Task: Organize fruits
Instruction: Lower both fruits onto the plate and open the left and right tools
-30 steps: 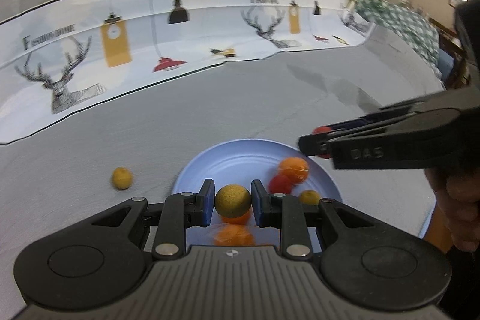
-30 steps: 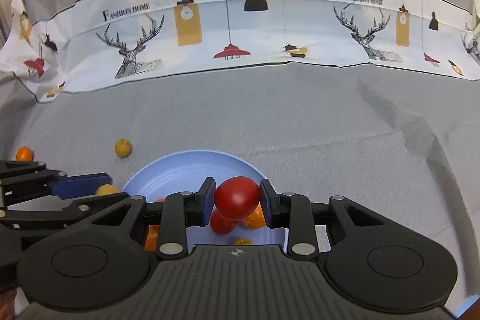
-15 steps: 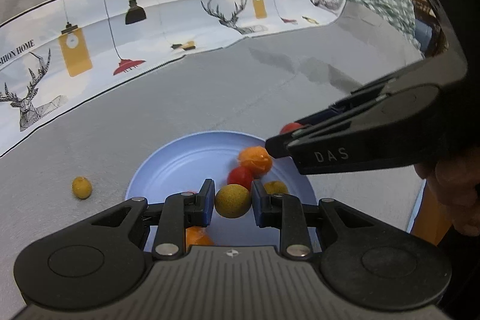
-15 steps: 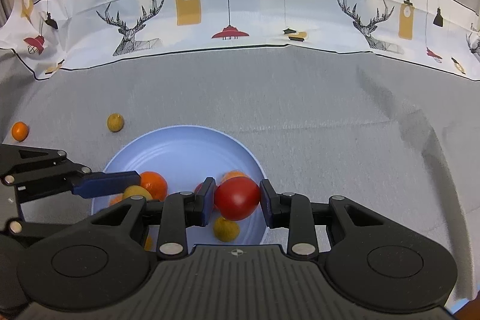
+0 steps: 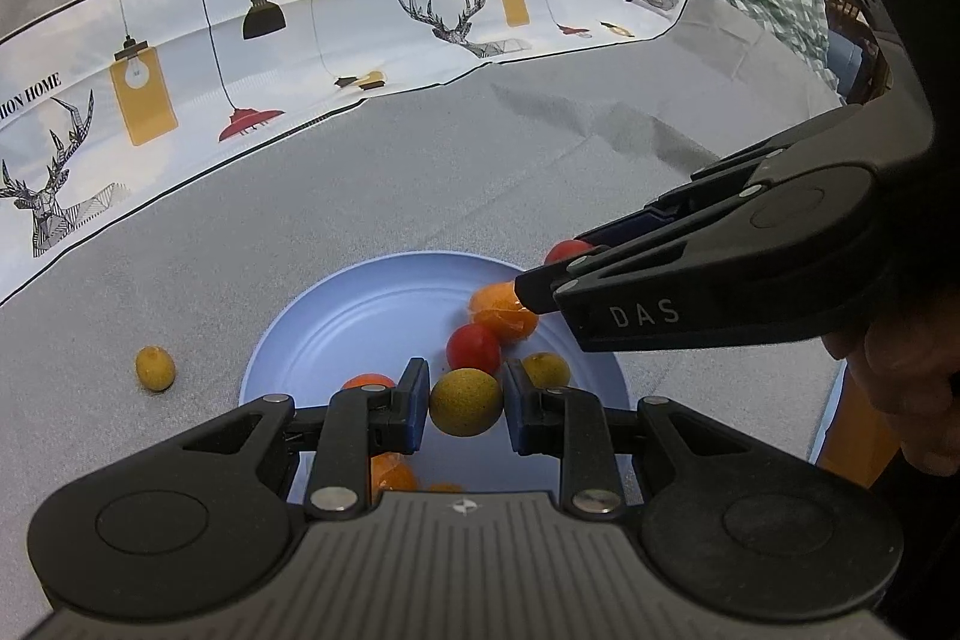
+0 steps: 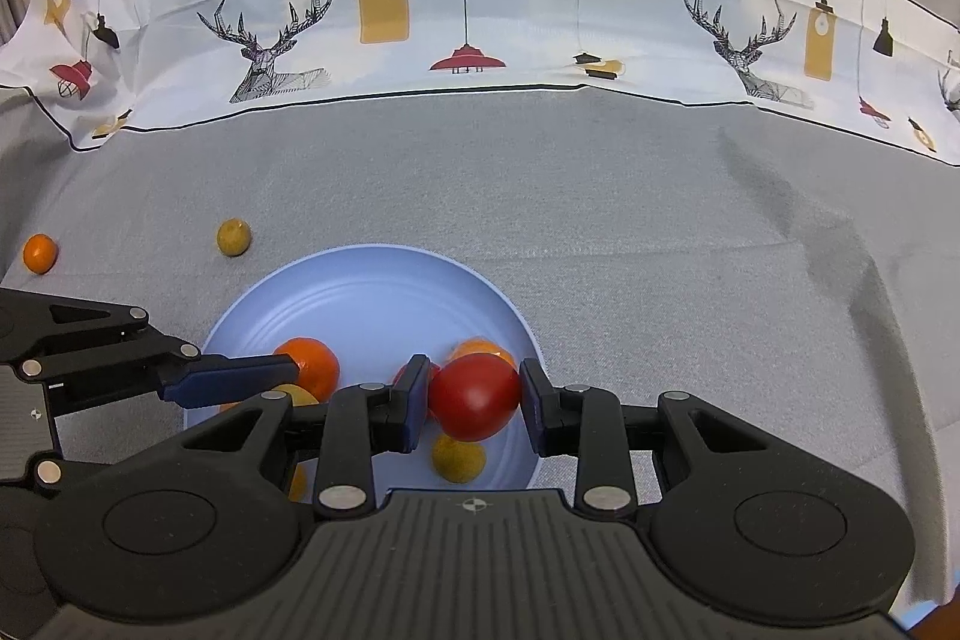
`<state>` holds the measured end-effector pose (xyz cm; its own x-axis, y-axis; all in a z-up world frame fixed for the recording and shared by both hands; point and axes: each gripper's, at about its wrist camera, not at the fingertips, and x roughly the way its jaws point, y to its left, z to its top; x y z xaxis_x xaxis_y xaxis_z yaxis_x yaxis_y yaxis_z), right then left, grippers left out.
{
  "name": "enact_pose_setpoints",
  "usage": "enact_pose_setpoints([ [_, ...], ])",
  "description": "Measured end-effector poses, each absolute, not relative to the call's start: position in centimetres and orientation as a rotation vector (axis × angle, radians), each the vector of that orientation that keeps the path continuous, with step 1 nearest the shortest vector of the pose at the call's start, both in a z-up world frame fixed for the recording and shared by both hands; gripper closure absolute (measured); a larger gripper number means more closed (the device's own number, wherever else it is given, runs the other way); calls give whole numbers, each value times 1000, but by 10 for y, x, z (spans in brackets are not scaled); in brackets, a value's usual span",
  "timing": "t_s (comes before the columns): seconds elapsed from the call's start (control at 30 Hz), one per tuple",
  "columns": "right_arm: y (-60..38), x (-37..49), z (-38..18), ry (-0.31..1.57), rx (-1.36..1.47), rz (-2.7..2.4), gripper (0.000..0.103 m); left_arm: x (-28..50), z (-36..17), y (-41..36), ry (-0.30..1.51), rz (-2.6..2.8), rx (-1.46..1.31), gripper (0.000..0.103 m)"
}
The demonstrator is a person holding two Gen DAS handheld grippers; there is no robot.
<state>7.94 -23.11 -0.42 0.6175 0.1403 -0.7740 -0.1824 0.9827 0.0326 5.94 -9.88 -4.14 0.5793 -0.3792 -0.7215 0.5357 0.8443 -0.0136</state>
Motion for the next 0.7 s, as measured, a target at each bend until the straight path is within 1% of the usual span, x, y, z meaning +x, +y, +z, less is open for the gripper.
enact_pose_setpoints([
  [0.07,-231,80,-4,888,-49,183,69,59,-41,-98,785,-535,216,73],
  [0.13,-230,79,-4,886,-53,176,69,60,-40,-97,787,-528,208,68],
  [0.17,-230,80,-4,884,-55,174,65,60,-40,-96,784,-523,202,68],
  [0.27,-230,79,-3,875,-53,172,61,61,-38,-94,782,-517,192,68],
  [0.5,-230,79,-2,870,-53,166,57,60,-35,-93,776,-506,195,68],
  [0.7,-230,79,-1,861,-43,153,57,58,-32,-84,765,-472,196,68],
])
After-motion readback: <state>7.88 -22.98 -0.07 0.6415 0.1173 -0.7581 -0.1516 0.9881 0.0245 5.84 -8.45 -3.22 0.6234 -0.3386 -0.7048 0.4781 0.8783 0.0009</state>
